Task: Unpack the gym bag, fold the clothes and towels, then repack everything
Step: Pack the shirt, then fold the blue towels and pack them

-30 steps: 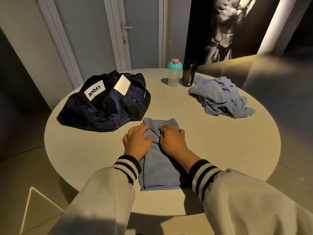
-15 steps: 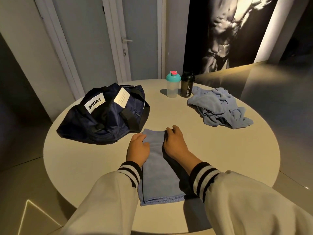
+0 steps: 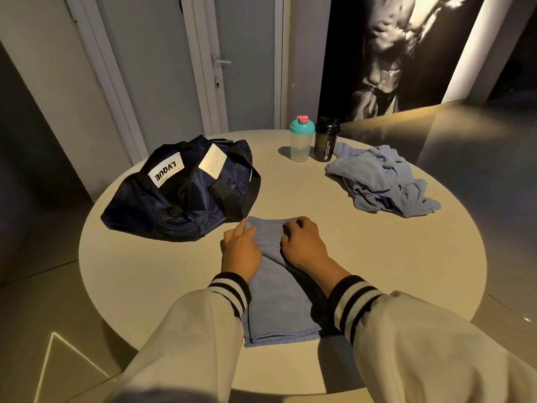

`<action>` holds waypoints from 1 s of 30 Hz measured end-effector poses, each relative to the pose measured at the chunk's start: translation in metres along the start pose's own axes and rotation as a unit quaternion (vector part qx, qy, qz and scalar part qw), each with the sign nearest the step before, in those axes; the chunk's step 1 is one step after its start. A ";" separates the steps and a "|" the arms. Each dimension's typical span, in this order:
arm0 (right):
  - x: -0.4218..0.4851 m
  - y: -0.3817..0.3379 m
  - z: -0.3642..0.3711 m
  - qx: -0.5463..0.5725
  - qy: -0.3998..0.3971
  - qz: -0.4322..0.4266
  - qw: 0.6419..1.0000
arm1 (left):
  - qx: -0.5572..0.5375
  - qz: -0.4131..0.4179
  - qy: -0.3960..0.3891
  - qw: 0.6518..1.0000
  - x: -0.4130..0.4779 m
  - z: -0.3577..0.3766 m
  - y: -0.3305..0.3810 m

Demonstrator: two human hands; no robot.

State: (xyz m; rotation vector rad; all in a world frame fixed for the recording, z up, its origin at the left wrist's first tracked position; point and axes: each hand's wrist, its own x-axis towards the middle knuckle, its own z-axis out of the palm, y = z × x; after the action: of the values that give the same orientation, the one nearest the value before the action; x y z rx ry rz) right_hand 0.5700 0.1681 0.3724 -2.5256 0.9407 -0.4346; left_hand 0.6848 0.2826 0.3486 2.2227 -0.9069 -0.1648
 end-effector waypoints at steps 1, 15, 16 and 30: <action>-0.003 0.000 0.000 0.034 0.016 0.023 0.999 | 0.014 0.001 -0.007 1.000 0.001 0.000 0.002; 0.004 0.019 -0.028 0.161 0.061 0.045 0.984 | 0.035 0.133 -0.102 0.985 0.029 0.023 0.048; 0.004 0.019 -0.029 0.157 0.069 0.038 0.984 | 0.038 0.126 -0.116 0.985 0.029 0.023 0.049; 0.017 0.027 -0.016 0.157 0.108 0.001 0.982 | 0.064 0.064 -0.139 0.986 0.056 0.027 0.073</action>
State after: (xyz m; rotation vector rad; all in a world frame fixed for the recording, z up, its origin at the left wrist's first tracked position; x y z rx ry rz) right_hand 0.5612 0.1338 0.3762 -2.2214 0.8720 -0.8019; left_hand 0.6754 0.1944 0.3849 2.2860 -1.2403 -0.3733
